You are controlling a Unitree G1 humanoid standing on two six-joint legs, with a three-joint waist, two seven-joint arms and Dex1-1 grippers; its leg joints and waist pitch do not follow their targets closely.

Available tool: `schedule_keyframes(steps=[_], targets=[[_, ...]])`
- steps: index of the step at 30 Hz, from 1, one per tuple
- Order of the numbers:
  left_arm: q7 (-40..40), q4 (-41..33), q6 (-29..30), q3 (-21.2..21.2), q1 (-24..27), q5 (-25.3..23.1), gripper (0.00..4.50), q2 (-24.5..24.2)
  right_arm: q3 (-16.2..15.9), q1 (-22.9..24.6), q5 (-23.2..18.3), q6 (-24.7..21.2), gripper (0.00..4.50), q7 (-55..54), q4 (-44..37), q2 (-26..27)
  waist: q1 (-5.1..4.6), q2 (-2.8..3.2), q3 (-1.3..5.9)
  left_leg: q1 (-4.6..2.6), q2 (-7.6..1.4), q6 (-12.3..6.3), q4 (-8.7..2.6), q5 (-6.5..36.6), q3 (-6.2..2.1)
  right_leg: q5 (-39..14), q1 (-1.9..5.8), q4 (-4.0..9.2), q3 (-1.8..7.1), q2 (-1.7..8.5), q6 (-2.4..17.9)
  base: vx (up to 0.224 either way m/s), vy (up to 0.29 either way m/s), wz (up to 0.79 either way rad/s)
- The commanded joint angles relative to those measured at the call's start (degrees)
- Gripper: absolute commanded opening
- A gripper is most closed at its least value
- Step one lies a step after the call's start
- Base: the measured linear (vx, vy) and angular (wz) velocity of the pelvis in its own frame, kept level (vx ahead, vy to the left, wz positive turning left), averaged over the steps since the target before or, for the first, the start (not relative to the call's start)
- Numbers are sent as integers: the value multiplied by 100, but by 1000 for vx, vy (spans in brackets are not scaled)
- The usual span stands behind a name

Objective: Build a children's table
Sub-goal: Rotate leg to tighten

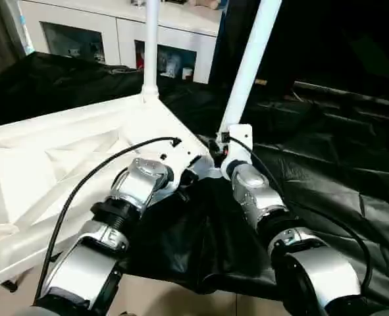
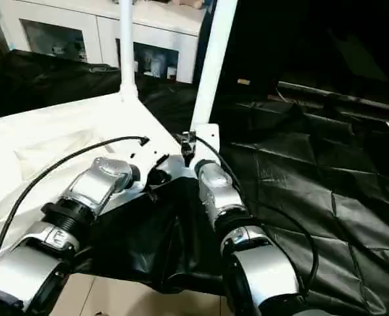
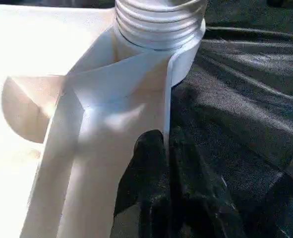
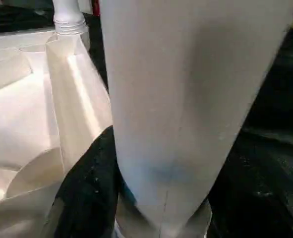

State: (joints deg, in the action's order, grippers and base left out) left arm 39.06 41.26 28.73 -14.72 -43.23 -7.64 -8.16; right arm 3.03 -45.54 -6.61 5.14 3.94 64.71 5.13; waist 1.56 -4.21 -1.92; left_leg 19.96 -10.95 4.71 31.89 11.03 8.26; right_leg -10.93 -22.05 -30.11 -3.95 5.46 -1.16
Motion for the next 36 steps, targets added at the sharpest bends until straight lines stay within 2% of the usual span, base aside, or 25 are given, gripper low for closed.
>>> schedule_keyframes(steps=[1, 3, 4, 6, 7, 8, 9, 10, 12, 13, 14, 15, 17, 18, 20, 21, 22, 23, 25, 26, 27, 29, 32, 34, 36], targets=[[-69, -98, -146, 8, -133, 54, 0, 119, -61, 252, -51, -328, 280, 366, 554, 204, -74, 161, 135, -121, -170, 263, -557, 3874, -105, -3227, -62, 454, 77, 273, 452, 0, 0, 0], [24, -215, -189, -14, -105, 64, 0, 62, 37, 191, -140, -199, 305, 488, 468, 166, -71, 161, 143, -83, -178, 249, -571, 3762, -110, -3164, -19, 420, 86, 288, 485, 0, 0, 0], [163, -376, -248, -65, -59, 69, 0, -14, 107, 143, -219, -70, 311, 721, 352, 111, -56, 154, 153, -58, -191, 234, -571, 3571, -91, -2998, -17, 395, 129, 307, 576, 0, 0, 0], [239, -442, -292, -92, -38, 70, 0, -51, 108, 127, -230, -6, 316, 825, 301, 79, -45, 168, 162, -42, -201, 240, -571, 3465, -87, -2876, -6, 378, 140, 313, 640, 0, 0, 0], [325, -509, -328, -118, -16, 78, 0, -91, 104, 124, -236, 92, 338, 941, 235, 49, -33, 142, 200, 5, -206, 215, -562, 3145, -67, -2541, 38, 326, 165, 321, 741, 0, 0, 0], [547, -678, -399, -174, 43, 111, 0, -188, 87, 138, -281, 191, 349, 1280, 74, -28, 16, 144, 236, 34, -217, 175, -544, 2586, -9, -1962, 46, 259, 211, 321, 913, 0, 0, 0], [614, -732, -422, -194, 62, 115, 0, -227, 83, 151, -291, 219, 349, 1438, 10, -62, 36, 131, 245, 51, -219, 122, -533, 2330, 22, -1686, 60, 231, 219, 321, 980, 0, 0, 0], [703, -796, -457, -222, 84, 118, 0, -280, 79, 164, -300, 251, 358, 1658, -69, -108, 56, 94, 224, 85, -204, -27, -494, 1849, 106, -1376, 64, 180, 241, 301, 1116, 0, 0, 0], [977, -946, -491, -287, 155, 156, 0, -409, -38, 288, -284, 255, 366, 2267, -352, -275, 93, 82, 222, 57, -219, -122, -468, 1866, 139, -1660, 34, 190, 248, 299, 1114, 0, 0, 0], [1175, -1031, -617, -327, 206, 194, 0, -490, -146, 383, -267, 181, 380, 2594, -537, -396, 90, 77, 222, 73, -218, -141, -458, 1846, 156, -1698, 34, 186, 253, 297, 1116, 48, -56, 4], [1432, -1164, -802, -361, 288, 252, 0, -617, -356, 574, -222, 101, 390, 3200, -865, -634, 130, 104, 241, 58, -238, -152, -433, 1622, 198, -1451, 27, 149, 256, 277, 1189, 66, -61, 6], [1432, -1164, -802, -361, 288, 252, 0, -617, -356, 574, -222, 101, 390, 3200, -865, -634, 130, 104, 241, 58, -238, -152, -433, 1622, 198, -1451, 27, 149, 256, 277, 1189, 66, -61, 6], [1877, -1314, -909, -405, 392, 367, 0, -832, -704, 893, -174, 51, 390, 4100, -1421, -1089, 208, 84, 267, 38, -242, -251, -361, 1125, 257, -713, 55, 26, 259, 240, 1389, 76, -48, 9], [1913, -1324, -924, -415, 399, 370, 0, -853, -723, 917, -179, 43, 390, 4162, -1468, -1127, 210, 69, 276, 72, -230, -299, -340, 938, 261, -453, 85, -22, 260, 226, 1437, 78, -46, 7], [2249, -1421, -1004, -466, 464, 420, 0, -1031, -837, 1077, -228, -19, 390, 4663, -1821, -1439, 256, 67, 305, 78, -201, -471, -276, 252, 284, 528, 141, -161, 258, 204, 1645, 72, -36, 1], [2249, -1421, -1004, -466, 464, 420, 0, -1031, -837, 1077, -228, -19, 390, 4663, -1821, -1439, 256, 67, 305, 78, -201, -471, -276, 252, 284, 528, 141, -161, 258, 204, 1645, 66, -30, -1], [2588, -1541, -1321, -505, 547, 525, 0, -1155, -854, 1159, -231, -34, 390, 4938, -2027, -1613, 293, 39, 312, 104, -182, -543, -246, 61, 276, 858, 175, -196, 246, 181, 1694, 51, -16, -5], [2743, -1604, -1336, -517, 579, 588, 0, -1205, -864, 1188, -247, -73, 390, 5061, -2115, -1676, 294, 47, 315, 82, -188, -566, -231, 104, 296, 926, 146, -216, 258, 184, 1731, 0, 0, 0], [3042, -1752, -1397, -580, 648, 660, 0, -1354, -930, 1317, -290, -218, 390, 5394, -2452, -1858, 301, 54, 322, 57, -200, -634, -227, 105, 296, 1023, 144, -236, 251, 170, 1815, 0, 0, 0], [3167, -1800, -1437, -591, 674, 685, 0, -1413, -982, 1387, -321, -314, 390, 5555, -2642, -1963, 327, 38, 316, 47, -209, -658, -225, 135, 300, 949, 145, -238, 250, 172, 1821, 0, 0, 0], [3265, -1840, -1458, -592, 695, 712, 0, -1456, -1031, 1455, -361, -421, 390, 5713, -2817, -2062, 354, 48, 300, 19, -215, -656, -235, 224, 303, 773, 129, -218, 246, 161, 1794, 0, 0, 0], [3450, -1893, -1533, -611, 729, 749, 0, -1527, -1111, 1551, -403, -572, 390, 5931, -3036, -2207, 362, 41, 277, 30, -230, -574, -254, 453, 304, 385, 122, -190, 247, 174, 1745, 0, 0, 0], [3655, -1934, -1578, -655, 758, 769, 0, -1607, -1210, 1652, -408, -670, 390, 6167, -3216, -2349, 367, 53, 257, 26, -249, -322, -283, 872, 294, -291, 107, -142, 251, 197, 1553, 0, 0, 0], [3717, -1912, -1634, -650, 761, 783, 0, -1627, -1251, 1714, -411, -727, 390, 6305, -3331, -2419, 356, 43, 259, 35, -246, -171, -284, 1020, 286, -614, 101, -114, 250, 205, 1451, 0, 0, 0], [3754, -1885, -1668, -650, 749, 788, 0, -1644, -1274, 1745, -397, -762, 390, 6393, -3401, -2466, 359, 37, 260, 26, -248, -126, -283, 1089, 290, -731, 90, -107, 256, 207, 1390, 0, 0, 0]])
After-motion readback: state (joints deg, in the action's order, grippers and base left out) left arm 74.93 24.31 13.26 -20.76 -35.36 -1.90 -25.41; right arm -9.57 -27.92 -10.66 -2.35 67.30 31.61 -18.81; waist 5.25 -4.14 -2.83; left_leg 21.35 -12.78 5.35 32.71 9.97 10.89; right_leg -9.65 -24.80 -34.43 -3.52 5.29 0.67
